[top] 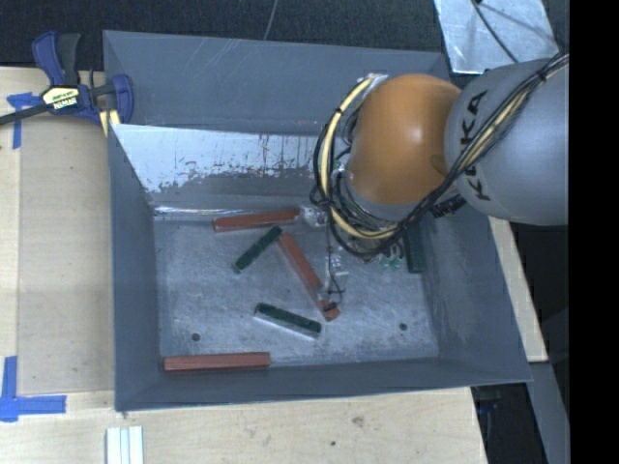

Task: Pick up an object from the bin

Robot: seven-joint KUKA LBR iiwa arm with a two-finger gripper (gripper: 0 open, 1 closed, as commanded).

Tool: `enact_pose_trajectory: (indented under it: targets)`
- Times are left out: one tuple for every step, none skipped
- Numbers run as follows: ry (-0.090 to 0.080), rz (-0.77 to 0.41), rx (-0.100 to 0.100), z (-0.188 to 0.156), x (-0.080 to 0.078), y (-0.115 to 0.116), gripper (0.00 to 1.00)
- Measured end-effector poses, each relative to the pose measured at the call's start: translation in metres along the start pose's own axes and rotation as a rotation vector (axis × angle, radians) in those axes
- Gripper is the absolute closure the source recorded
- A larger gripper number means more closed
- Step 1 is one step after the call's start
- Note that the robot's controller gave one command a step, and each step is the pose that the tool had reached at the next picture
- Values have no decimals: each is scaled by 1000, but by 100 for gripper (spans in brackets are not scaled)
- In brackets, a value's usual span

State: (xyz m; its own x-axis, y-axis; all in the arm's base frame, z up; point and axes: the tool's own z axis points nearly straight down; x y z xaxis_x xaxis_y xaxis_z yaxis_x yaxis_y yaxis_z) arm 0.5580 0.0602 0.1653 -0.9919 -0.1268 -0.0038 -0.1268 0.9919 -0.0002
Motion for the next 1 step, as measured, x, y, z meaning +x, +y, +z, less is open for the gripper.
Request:
enact_pose_trajectory:
  targets:
    - [-5,35,0,53,28,11,0]
